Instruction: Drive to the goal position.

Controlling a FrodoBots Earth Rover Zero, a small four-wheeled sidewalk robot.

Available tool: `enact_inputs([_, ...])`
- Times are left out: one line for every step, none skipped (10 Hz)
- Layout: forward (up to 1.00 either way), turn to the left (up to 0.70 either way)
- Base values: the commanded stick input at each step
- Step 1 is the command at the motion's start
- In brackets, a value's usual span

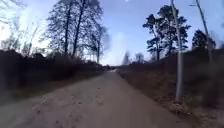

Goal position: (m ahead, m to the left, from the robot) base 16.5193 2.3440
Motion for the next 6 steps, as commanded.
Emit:
enact_inputs([1.00,0.16])
enact_inputs([1.00,0.00])
enact_inputs([1.00,0.00])
enact_inputs([1.00,0.00])
enact_inputs([1.00,0.00])
enact_inputs([1.00,0.00])
